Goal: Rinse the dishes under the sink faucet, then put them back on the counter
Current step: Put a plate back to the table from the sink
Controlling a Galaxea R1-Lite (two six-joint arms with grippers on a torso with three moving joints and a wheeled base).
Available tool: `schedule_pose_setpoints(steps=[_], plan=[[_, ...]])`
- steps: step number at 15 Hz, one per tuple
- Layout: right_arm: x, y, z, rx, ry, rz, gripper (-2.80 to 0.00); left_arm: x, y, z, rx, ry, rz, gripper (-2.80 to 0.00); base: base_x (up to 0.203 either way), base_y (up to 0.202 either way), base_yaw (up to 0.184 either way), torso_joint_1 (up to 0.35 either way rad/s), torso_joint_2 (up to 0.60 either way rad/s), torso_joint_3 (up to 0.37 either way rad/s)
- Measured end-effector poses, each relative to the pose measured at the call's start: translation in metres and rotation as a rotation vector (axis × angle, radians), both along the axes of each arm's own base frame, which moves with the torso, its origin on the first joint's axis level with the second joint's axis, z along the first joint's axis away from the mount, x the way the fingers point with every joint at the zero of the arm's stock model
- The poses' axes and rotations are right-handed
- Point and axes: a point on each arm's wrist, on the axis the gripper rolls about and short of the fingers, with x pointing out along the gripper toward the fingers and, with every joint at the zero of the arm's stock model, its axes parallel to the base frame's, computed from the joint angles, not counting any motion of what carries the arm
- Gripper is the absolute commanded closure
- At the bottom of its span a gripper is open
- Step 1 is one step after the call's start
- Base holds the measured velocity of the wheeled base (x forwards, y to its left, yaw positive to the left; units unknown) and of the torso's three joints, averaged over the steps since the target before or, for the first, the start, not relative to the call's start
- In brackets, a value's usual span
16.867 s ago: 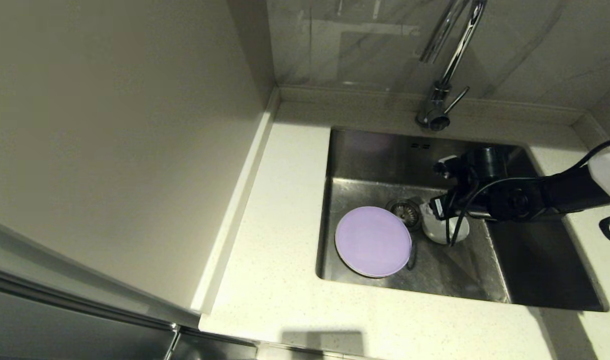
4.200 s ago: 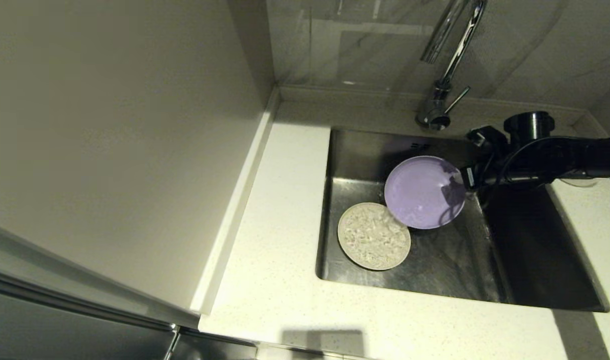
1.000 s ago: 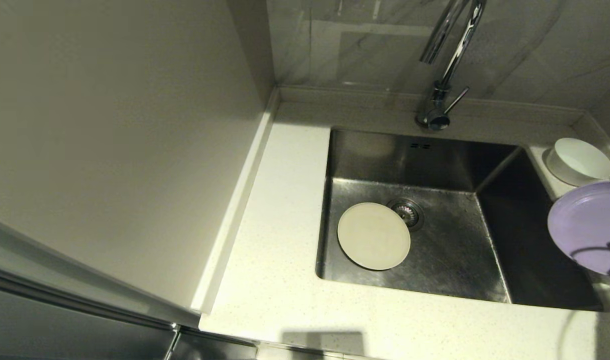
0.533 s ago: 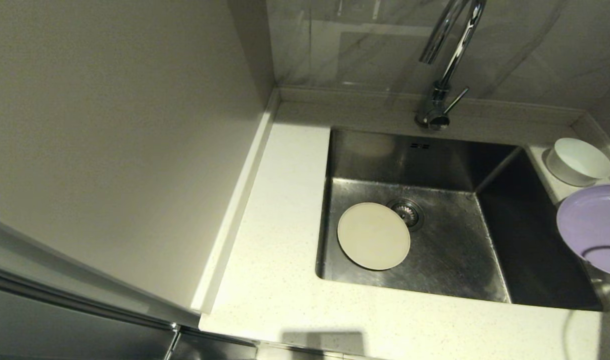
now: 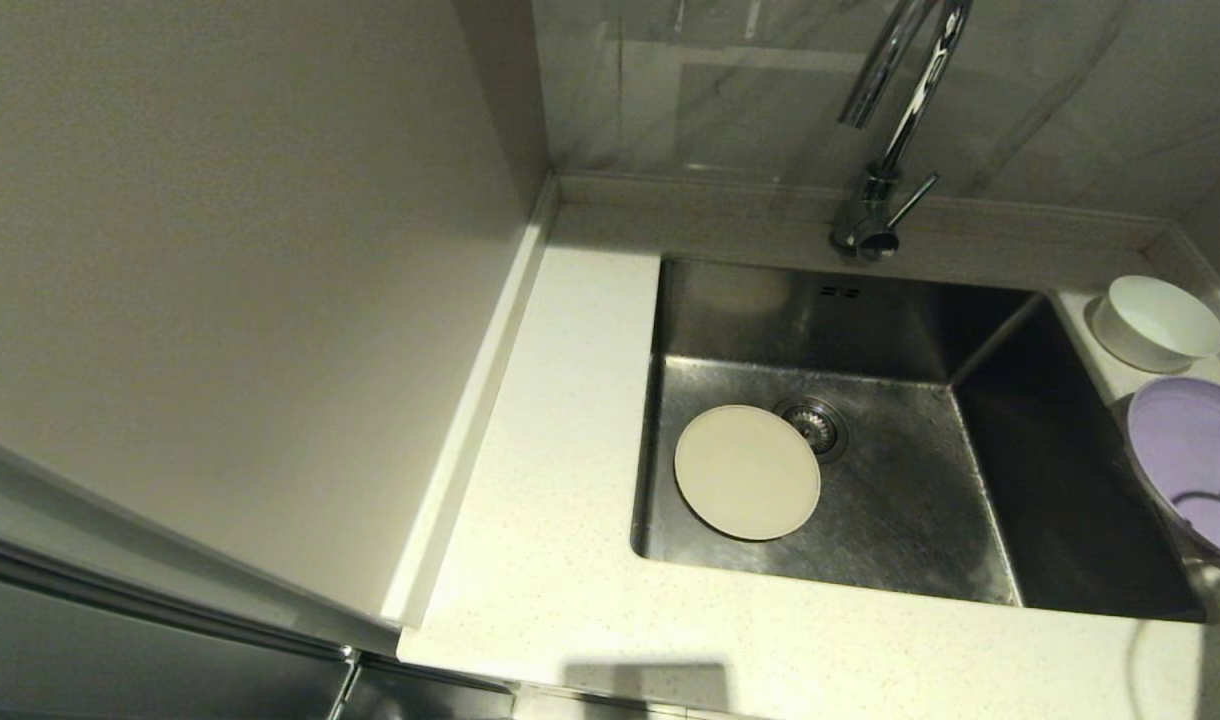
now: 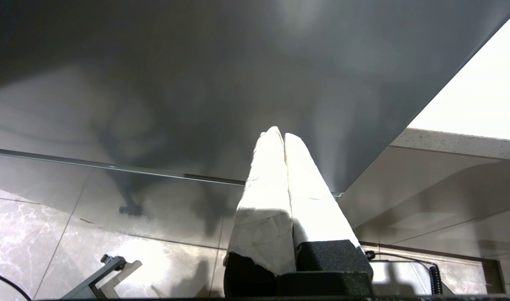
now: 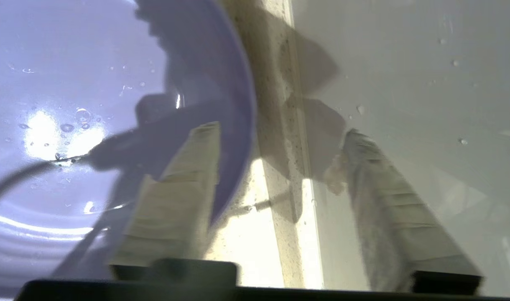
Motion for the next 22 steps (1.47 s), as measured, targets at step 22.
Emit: schedule_pose_setpoints(steps=[22], plan=[[0.135, 0.218, -0.034, 0.058, 0.018, 0.842, -2.80, 0.000, 0.000, 0.000, 0.000, 0.000, 0.001, 0.00, 0.000, 0.000, 0.000, 0.000, 0.00, 0.000]])
